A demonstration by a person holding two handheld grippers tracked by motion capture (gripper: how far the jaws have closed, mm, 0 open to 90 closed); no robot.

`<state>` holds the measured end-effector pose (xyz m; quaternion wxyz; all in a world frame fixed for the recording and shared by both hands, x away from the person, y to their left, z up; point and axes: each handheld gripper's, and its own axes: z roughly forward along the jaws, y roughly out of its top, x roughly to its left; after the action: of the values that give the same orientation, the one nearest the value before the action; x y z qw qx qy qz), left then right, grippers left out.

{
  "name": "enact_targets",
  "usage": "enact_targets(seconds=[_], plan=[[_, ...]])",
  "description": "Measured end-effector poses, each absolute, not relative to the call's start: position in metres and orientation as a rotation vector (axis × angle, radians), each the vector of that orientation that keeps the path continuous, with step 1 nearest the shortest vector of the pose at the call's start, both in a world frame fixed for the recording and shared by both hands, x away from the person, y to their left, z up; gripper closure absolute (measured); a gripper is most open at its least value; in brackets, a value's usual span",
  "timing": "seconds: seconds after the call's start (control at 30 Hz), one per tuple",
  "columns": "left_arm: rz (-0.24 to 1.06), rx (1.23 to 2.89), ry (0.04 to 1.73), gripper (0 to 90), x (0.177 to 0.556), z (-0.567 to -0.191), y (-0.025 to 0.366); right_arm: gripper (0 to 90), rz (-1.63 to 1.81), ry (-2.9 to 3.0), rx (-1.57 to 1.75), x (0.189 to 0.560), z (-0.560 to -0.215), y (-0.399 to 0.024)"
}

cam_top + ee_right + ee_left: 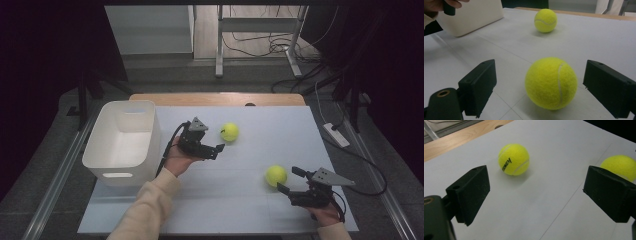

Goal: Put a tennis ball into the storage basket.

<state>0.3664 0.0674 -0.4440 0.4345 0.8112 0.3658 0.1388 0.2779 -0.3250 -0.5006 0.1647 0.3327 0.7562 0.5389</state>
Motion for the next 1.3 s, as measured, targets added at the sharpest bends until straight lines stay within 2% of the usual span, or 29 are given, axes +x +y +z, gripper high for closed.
enact_targets(seconds=[1.3], plan=[[0.355,2.055,0.967,7.0,0.408,-0.452,0.055,11.7,1.546,2.145,0.951,0.278,-0.500,-0.326]])
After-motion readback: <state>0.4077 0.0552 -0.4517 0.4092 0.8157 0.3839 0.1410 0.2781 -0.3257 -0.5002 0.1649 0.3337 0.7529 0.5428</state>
